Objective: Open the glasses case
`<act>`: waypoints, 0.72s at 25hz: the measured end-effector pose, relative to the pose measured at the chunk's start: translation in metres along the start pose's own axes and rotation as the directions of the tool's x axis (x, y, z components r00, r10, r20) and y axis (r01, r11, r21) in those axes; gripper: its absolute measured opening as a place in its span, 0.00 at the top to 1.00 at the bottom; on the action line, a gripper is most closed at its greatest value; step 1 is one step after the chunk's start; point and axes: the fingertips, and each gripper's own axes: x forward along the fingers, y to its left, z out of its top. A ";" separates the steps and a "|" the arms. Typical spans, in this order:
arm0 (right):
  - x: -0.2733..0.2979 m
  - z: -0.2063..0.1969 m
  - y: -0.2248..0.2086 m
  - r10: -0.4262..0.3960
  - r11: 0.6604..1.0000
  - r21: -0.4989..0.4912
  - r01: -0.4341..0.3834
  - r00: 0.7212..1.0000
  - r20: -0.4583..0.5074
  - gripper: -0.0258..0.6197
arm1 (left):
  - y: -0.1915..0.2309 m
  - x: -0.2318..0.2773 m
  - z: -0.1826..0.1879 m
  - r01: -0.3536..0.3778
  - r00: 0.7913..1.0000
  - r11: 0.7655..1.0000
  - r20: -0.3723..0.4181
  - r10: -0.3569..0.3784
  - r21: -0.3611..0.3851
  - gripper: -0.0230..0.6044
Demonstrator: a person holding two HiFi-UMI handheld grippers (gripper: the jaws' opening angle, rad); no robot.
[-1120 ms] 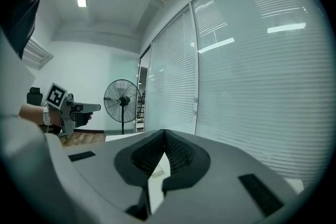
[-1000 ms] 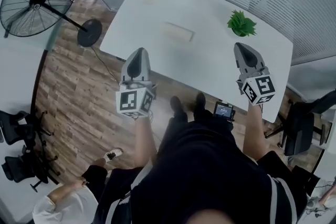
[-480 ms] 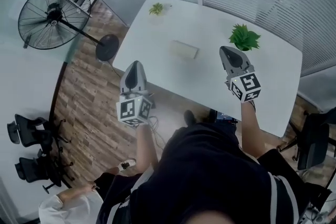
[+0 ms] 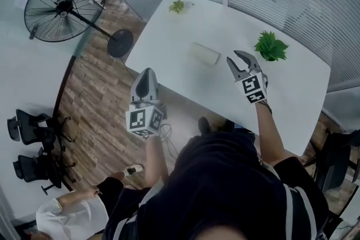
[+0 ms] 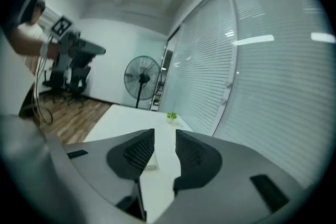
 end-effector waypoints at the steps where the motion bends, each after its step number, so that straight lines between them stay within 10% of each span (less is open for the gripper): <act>1: 0.015 -0.012 0.007 0.012 0.995 -0.097 -0.016 0.999 -0.042 0.75 | 0.002 -0.003 -0.004 -0.002 1.000 1.000 -0.017 0.002 0.009 0.96; 4: 0.062 -0.054 0.043 0.093 0.928 -0.341 -0.147 0.981 -0.170 0.75 | 0.012 -0.013 -0.012 -0.013 0.997 0.999 -0.070 0.016 0.040 0.96; 8: 0.097 -0.104 0.087 0.234 0.853 -0.399 -0.337 0.930 -0.285 0.78 | 0.018 -0.032 -0.028 -0.034 0.990 0.998 -0.134 0.041 0.054 0.96; 18: 0.130 -0.142 0.102 0.209 0.713 -0.589 -0.380 0.917 -0.339 0.81 | 0.037 -0.049 -0.042 -0.077 0.976 0.993 -0.195 0.093 0.090 0.96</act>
